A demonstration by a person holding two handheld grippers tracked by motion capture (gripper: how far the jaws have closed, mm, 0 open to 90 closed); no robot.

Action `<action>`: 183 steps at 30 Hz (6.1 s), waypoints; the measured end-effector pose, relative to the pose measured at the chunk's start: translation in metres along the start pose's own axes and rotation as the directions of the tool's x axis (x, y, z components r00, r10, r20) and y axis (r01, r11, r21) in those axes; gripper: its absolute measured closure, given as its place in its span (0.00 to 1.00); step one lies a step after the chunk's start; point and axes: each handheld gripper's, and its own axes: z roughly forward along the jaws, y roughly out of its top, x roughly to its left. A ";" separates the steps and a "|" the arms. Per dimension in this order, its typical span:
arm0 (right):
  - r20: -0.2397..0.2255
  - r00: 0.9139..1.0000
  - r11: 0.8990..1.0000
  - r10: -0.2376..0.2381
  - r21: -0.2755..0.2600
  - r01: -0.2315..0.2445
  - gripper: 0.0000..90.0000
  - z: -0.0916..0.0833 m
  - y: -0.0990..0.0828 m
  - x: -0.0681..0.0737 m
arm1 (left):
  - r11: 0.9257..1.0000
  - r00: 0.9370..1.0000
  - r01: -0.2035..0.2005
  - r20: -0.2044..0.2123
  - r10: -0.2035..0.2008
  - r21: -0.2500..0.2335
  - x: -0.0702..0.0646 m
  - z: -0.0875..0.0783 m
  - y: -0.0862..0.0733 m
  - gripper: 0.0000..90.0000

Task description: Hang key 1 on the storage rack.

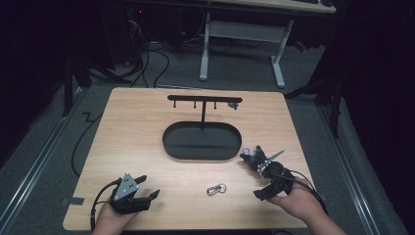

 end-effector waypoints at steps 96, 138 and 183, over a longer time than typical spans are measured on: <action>-0.097 0.990 0.993 0.102 -0.042 -0.107 0.53 -0.039 0.043 -0.025 | 1.000 1.000 -0.002 0.004 0.002 0.011 0.002 0.000 -0.004 0.33; -0.067 0.988 0.985 0.136 -0.099 -0.142 0.53 -0.100 0.116 -0.047 | 1.000 1.000 0.002 0.007 -0.002 0.007 0.004 0.000 -0.005 0.33; -0.028 0.984 0.979 0.174 -0.106 -0.176 0.53 -0.058 0.123 -0.052 | 1.000 1.000 -0.005 0.017 0.004 0.020 0.003 0.001 -0.006 0.34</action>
